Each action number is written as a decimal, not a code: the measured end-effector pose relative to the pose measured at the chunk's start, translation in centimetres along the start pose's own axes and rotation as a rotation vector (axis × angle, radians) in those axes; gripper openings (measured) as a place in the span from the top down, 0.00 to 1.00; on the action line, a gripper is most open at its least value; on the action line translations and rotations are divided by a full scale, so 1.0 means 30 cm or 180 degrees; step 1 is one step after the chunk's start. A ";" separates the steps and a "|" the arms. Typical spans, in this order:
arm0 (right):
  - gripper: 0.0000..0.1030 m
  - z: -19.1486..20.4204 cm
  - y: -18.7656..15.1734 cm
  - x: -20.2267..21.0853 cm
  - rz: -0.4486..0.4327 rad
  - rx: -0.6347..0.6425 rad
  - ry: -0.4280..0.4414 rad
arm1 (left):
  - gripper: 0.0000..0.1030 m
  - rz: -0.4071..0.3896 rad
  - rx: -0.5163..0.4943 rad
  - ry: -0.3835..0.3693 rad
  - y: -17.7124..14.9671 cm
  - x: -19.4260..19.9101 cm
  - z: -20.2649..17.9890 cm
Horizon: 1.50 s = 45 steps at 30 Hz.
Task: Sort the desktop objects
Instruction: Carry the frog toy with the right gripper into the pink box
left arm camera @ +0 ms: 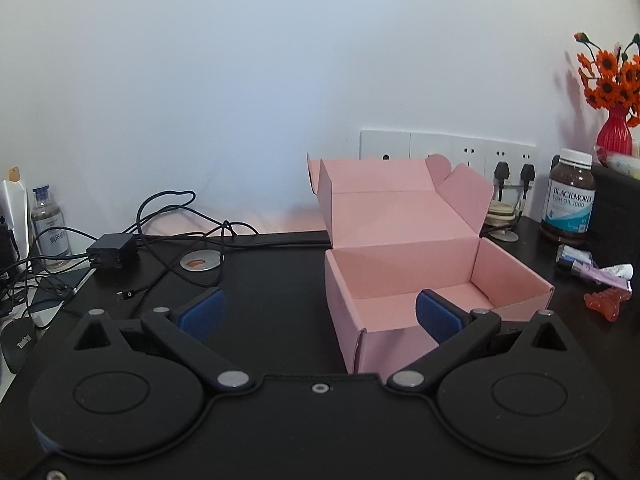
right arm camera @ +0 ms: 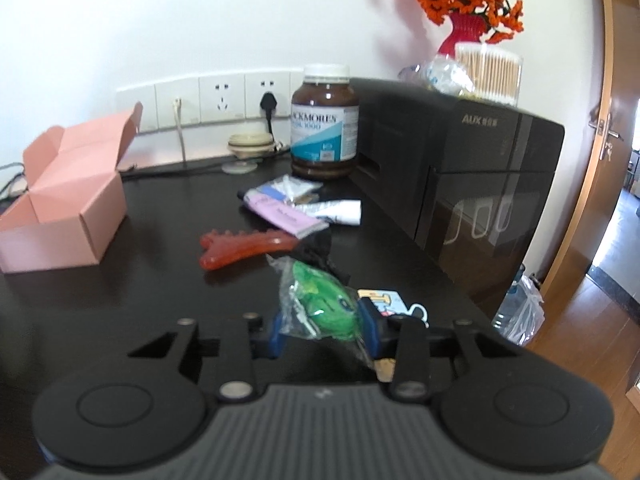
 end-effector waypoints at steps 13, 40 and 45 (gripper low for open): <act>0.66 0.196 0.240 0.029 -0.0424 0.0112 0.0748 | 0.00 0.0096 0.0184 0.0021 0.008 -0.023 0.054; 0.66 0.824 0.276 -0.447 0.0618 0.1032 0.1405 | 0.00 0.0160 0.0238 0.0277 0.014 -0.081 0.106; 0.66 0.807 0.272 -0.452 0.0730 0.0989 0.1418 | 0.00 0.0170 0.0253 0.0274 0.014 -0.083 0.112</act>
Point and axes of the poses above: each gripper's, at about its wrist camera, not at the fingertips, and x roughly against the way its jaws point, z to its left, y to its top, the point moved 1 cm from there along -x, roughly the way its jaws point, and after that the axes turned 5 degrees about y, right-handed, at the moved point
